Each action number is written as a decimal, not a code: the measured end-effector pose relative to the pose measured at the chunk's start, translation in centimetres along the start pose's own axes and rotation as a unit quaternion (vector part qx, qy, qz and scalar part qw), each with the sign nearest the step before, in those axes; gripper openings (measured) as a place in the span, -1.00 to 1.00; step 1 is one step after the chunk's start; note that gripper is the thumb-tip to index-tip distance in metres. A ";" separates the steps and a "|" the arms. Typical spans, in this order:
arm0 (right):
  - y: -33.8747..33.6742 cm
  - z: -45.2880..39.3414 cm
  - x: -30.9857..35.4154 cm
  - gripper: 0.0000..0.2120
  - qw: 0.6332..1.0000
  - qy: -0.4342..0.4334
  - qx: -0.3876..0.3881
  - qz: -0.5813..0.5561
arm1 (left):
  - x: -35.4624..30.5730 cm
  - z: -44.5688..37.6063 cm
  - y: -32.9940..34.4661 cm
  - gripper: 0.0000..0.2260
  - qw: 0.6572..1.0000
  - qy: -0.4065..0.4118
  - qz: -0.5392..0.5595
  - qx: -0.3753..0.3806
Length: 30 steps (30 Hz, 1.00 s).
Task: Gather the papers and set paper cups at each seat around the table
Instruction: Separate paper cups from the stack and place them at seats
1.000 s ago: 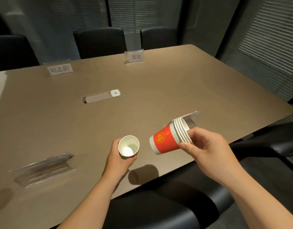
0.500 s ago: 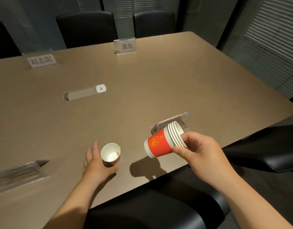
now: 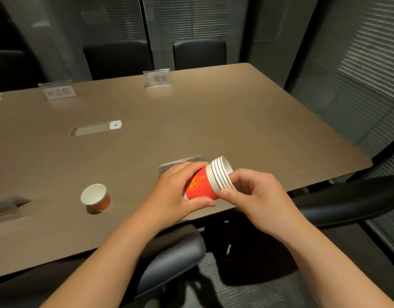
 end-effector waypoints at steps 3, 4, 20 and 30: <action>-3.5 2.0 -1.2 -0.89 0.999 0.012 -0.023 0.025 | -1.6 -1.4 2.2 -0.37 1.000 -0.001 0.003 0.007; -4.7 2.6 -1.6 -0.90 0.999 0.012 -0.039 0.035 | -1.7 -1.8 2.8 -0.39 1.000 -0.008 0.011 0.011; -20.1 1.2 -8.1 -0.92 0.971 0.094 -0.167 0.146 | 9.2 -18.8 14.9 -0.36 0.962 -0.210 0.170 -0.032; -26.5 -2.9 -12.9 -0.91 0.970 0.146 -0.162 0.107 | 13.6 -24.4 18.5 -0.12 0.925 -0.349 0.150 0.020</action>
Point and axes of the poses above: each hand's wrist, its own z-axis away from the middle knuckle, its own y-axis out of the palm, x = y × z, the point moved 4 cm from there along -z, towards the middle knuckle, and after that the axes turned 14 degrees about x, right-handed, at the moved point
